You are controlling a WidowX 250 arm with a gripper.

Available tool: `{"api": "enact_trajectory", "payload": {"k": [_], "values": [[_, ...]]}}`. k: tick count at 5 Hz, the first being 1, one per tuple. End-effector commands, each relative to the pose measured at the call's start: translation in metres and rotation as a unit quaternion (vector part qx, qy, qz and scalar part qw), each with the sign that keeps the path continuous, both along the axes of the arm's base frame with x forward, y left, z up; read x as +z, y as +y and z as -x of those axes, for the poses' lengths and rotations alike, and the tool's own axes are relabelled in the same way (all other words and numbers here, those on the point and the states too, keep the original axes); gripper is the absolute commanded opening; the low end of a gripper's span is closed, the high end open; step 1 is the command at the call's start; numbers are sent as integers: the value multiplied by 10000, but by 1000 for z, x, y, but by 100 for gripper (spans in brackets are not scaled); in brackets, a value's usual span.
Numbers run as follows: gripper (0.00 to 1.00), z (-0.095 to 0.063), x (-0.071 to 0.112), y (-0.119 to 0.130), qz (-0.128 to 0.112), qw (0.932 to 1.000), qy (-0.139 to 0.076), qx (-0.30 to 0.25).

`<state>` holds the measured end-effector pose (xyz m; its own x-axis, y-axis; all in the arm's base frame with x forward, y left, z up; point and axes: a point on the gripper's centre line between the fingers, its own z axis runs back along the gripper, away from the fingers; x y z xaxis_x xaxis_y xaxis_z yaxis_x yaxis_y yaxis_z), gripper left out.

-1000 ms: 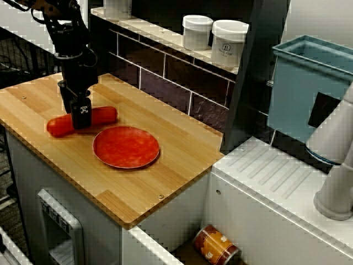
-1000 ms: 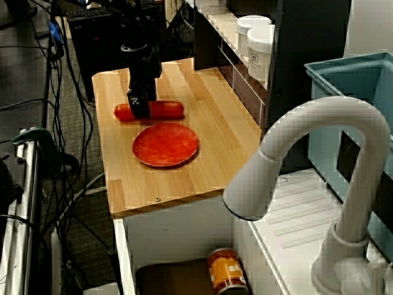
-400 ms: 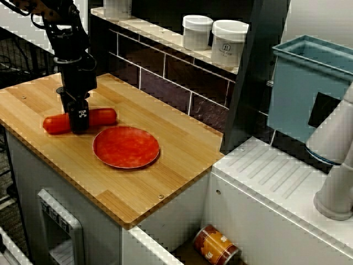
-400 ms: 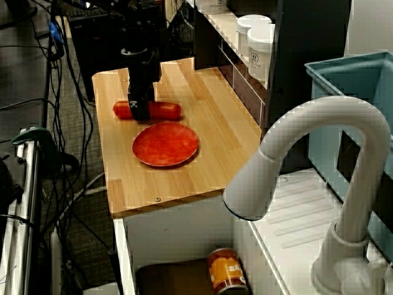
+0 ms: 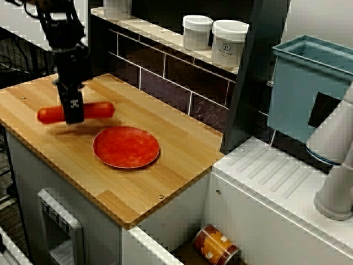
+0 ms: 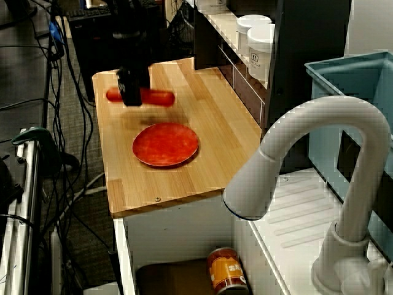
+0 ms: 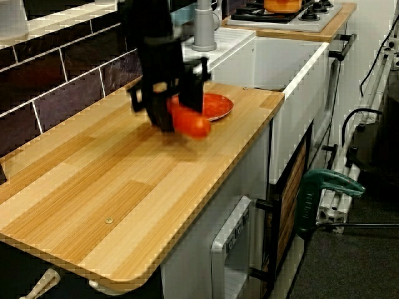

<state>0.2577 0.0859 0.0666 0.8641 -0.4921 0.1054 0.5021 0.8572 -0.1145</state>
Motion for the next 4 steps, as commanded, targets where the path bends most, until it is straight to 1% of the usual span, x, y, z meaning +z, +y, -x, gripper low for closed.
{"api": "enact_trajectory", "payload": {"k": [1, 2, 3, 4], "values": [[0, 15, 39, -31, -580, 9793, -779, -1774], [0, 25, 34, -52, -603, 9667, -1028, -2263], [0, 29, 21, -68, -676, 9584, -1065, -2561], [0, 26, 12, -82, -786, 9423, -1108, -3060]]}}
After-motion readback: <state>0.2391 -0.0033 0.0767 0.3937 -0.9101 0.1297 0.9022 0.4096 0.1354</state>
